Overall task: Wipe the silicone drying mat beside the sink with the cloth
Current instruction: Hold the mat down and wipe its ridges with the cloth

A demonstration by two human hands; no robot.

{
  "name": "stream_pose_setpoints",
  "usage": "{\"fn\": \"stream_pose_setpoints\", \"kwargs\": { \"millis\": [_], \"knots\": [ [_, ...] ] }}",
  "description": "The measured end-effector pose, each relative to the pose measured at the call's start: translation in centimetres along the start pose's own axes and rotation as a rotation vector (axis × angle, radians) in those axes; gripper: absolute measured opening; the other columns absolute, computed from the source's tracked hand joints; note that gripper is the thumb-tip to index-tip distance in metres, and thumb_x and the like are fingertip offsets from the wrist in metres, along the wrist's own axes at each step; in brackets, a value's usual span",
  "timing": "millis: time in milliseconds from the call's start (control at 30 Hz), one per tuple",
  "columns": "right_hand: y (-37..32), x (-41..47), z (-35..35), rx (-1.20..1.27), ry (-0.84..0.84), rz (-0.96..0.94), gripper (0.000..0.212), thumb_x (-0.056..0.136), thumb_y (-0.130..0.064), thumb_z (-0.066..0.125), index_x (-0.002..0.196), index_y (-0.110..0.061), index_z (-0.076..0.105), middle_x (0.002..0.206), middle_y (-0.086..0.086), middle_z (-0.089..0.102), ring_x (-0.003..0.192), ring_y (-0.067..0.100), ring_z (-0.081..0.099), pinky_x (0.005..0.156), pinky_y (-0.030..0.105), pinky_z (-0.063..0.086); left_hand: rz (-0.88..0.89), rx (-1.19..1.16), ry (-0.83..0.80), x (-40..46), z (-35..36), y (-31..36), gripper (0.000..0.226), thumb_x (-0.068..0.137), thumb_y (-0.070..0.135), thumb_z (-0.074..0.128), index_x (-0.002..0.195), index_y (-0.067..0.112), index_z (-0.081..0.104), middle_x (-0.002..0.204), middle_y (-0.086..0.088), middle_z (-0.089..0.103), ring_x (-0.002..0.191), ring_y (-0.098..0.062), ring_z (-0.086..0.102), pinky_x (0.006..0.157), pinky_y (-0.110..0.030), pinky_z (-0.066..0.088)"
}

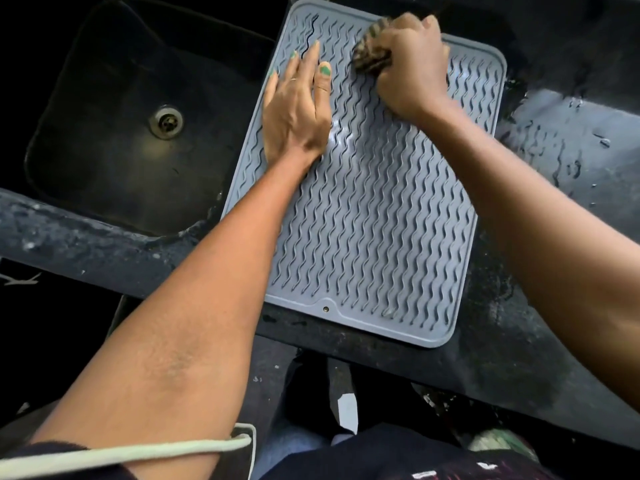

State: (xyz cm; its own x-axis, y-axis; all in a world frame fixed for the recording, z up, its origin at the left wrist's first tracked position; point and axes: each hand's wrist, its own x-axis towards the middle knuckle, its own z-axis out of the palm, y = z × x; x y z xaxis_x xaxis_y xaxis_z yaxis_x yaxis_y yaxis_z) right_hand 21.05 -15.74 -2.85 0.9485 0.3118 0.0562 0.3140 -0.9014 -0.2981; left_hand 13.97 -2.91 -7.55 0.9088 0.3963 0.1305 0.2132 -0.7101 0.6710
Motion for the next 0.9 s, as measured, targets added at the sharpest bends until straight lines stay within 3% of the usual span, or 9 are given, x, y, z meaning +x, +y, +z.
{"fn": "stream_pose_setpoints", "kwargs": {
  "millis": [200,233,300,367,433,467,567,733,900],
  "knots": [
    [-0.8,-5.2,-2.3,0.170,-0.202,-0.155,0.042,0.069,0.007,0.047,0.094,-0.016,0.073,0.101,0.004,0.070,0.100,0.027,0.060,0.084,0.045,0.053,0.014,-0.016,-0.012,0.2,0.0,0.1,0.057,0.095,0.040,0.019,0.145,0.020,0.039,0.145,0.000,0.048,0.143,-0.014,0.031,0.121,-0.034,0.014],
    [-0.8,-5.4,-2.8,0.259,-0.200,-0.111,0.044,0.066,0.008,0.044,0.090,-0.015,0.073,0.093,0.001,0.070,0.095,0.024,0.063,0.082,0.046,0.055,0.012,-0.017,-0.014,0.2,0.0,0.1,0.058,0.095,0.040,0.019,0.145,0.020,0.039,0.145,0.000,0.048,0.143,-0.014,0.031,0.121,-0.034,0.014],
    [-0.4,-4.3,-3.1,0.410,-0.021,0.009,0.047,0.063,0.008,0.041,0.086,-0.017,0.073,0.084,-0.007,0.066,0.092,0.021,0.064,0.080,0.046,0.055,0.011,-0.004,-0.014,0.2,-0.1,0.0,0.058,0.095,0.040,0.019,0.145,0.020,0.040,0.146,-0.001,0.048,0.143,-0.014,0.031,0.121,-0.034,0.013],
    [0.4,-1.9,-2.2,0.337,0.110,0.088,0.048,0.074,0.007,0.044,0.105,-0.020,0.069,0.108,-0.001,0.065,0.109,0.023,0.055,0.091,0.046,0.049,0.018,0.024,-0.013,0.1,-0.1,0.0,0.057,0.095,0.040,0.018,0.144,0.020,0.042,0.147,0.000,0.046,0.144,-0.013,0.030,0.121,-0.033,0.013],
    [0.6,0.0,-0.9,0.102,0.031,0.088,0.051,0.082,0.003,0.044,0.127,-0.019,0.054,0.135,0.005,0.050,0.124,0.029,0.039,0.102,0.049,0.037,0.024,0.045,-0.024,0.1,-0.3,0.1,0.058,0.094,0.041,0.018,0.142,0.021,0.044,0.148,0.002,0.045,0.144,-0.012,0.029,0.121,-0.033,0.012],
    [0.6,0.5,-0.2,0.019,-0.009,0.069,0.053,0.082,0.003,0.044,0.130,-0.017,0.051,0.139,0.006,0.046,0.125,0.031,0.035,0.102,0.050,0.034,0.025,0.048,-0.031,0.1,-0.3,0.2,0.059,0.093,0.040,0.018,0.141,0.021,0.045,0.148,0.003,0.044,0.144,-0.012,0.028,0.121,-0.033,0.011],
    [0.0,-0.1,0.7,-0.015,0.005,0.020,0.047,0.080,0.003,0.048,0.123,-0.014,0.057,0.134,0.006,0.051,0.121,0.032,0.038,0.096,0.051,0.038,0.035,0.103,-0.058,0.3,-0.1,0.3,0.054,0.096,0.037,0.019,0.140,0.022,0.046,0.152,0.005,0.038,0.146,-0.011,0.024,0.121,-0.032,0.008],
    [-2.4,-9.8,1.3,0.206,0.054,-0.076,0.024,0.084,-0.003,0.058,0.101,-0.014,0.071,0.114,0.000,0.066,0.096,0.022,0.045,0.079,0.048,0.047,0.079,0.296,-0.160,0.9,0.0,-0.4,0.046,0.102,0.036,0.025,0.147,0.029,0.034,0.158,0.006,0.024,0.148,-0.013,0.014,0.122,-0.035,0.005],
    [-4.0,-16.5,-0.1,0.246,-0.139,-0.190,0.031,0.076,0.001,0.059,0.097,-0.016,0.074,0.106,-0.001,0.070,0.089,0.025,0.052,0.073,0.044,0.050,0.163,0.529,-0.314,1.4,-0.3,-0.9,0.055,0.101,0.039,0.022,0.153,0.028,0.008,0.162,0.002,0.005,0.150,-0.020,0.002,0.121,-0.041,0.003]
  ]
}}
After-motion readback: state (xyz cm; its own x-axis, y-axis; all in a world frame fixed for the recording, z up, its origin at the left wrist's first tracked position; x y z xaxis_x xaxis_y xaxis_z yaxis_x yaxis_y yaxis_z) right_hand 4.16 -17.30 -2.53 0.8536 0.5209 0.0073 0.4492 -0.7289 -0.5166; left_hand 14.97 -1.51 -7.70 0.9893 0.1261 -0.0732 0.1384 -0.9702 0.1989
